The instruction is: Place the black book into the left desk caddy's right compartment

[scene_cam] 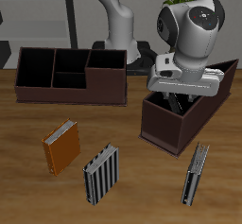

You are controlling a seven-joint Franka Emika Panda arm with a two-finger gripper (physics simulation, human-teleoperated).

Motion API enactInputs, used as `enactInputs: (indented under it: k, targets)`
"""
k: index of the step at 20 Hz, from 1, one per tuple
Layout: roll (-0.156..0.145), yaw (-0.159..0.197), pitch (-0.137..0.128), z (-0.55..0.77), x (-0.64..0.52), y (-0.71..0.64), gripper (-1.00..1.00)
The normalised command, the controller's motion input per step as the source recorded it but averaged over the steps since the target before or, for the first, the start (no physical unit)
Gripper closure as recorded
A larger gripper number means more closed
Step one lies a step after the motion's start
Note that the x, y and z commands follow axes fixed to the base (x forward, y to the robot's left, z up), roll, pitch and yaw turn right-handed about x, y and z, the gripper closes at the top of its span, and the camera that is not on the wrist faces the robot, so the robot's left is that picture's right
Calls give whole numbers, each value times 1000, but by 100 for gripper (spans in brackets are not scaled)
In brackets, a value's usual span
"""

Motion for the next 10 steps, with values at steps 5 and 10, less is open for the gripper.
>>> enactInputs:
  k: [5,10]
  targets:
    - [46,1,-26,52,-7,41,-100]
    - [19,19,-31,64,-31,-25,-100]
